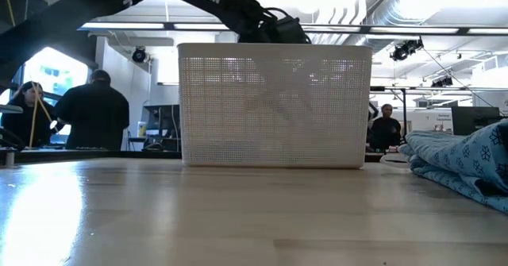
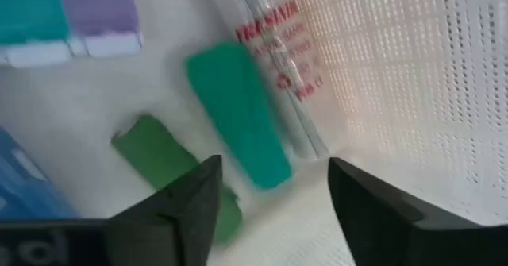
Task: Pick & place medical supplies in basket/bin
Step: Put the orange pill bottle into the white bin
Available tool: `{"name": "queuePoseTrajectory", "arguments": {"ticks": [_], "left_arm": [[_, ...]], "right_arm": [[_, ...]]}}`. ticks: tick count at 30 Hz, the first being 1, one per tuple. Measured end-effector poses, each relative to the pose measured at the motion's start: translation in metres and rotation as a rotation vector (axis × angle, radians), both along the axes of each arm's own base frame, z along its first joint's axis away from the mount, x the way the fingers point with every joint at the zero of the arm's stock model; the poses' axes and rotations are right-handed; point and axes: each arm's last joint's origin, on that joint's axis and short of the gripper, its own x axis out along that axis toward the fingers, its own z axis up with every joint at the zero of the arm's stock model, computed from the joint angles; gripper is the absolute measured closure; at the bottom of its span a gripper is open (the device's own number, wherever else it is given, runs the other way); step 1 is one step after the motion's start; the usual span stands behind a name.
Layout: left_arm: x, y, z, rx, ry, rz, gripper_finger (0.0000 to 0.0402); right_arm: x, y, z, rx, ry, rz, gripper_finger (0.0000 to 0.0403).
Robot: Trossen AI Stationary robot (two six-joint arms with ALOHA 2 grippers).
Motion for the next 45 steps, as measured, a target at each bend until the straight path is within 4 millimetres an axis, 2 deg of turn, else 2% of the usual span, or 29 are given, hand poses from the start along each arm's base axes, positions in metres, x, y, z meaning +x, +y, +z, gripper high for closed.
{"name": "queuePoseTrajectory", "arguments": {"ticks": [4,8,11,15,20,23,26,30,35,41,45], "left_arm": [[0.0,0.001,0.004,-0.064,-0.045,-0.044,0.0101],[0.003,0.001,0.02,-0.087,-0.105,-0.081,0.0078],[0.003,0.0,0.042,-0.048,-0.138,-0.117,0.0072],[-0.001,-0.004,0.078,0.046,-0.171,-0.156,0.0074],[-0.021,-0.011,0.118,0.144,-0.237,-0.147,0.0087],[-0.035,-0.017,0.14,0.201,-0.261,-0.182,0.0096],[-0.045,-0.028,0.159,0.235,-0.295,-0.209,0.0104],[-0.063,-0.054,0.188,0.266,-0.333,-0.261,0.0114],[-0.085,-0.097,0.207,0.262,-0.284,-0.357,0.0127],[-0.111,-0.156,0.223,0.285,-0.207,-0.417,0.014],[-0.121,-0.193,0.226,0.299,-0.17,-0.428,0.0146]], "right_arm": [[-0.001,0.001,-0.001,0.037,0.012,0.016,0.0183],[-0.006,0.003,-0.008,0.143,0.101,0.075,0.0183],[-0.013,0.008,-0.013,0.226,0.194,0.133,0.0183],[-0.021,0.018,-0.017,0.236,0.281,0.193,0.0183],[-0.025,0.031,-0.026,0.252,0.361,0.29,0.0183],[-0.027,0.041,-0.043,0.282,0.446,0.372,0.0183],[-0.029,0.051,-0.069,0.337,0.557,0.42,0.0183],[-0.037,0.064,-0.107,0.422,0.714,0.481,0.0183],[-0.051,0.073,-0.143,0.444,0.845,0.431,0.0183],[-0.06,0.083,-0.164,0.443,0.865,0.408,0.0179],[-0.062,0.093,-0.17,0.467,0.824,0.408,0.0159]]}}
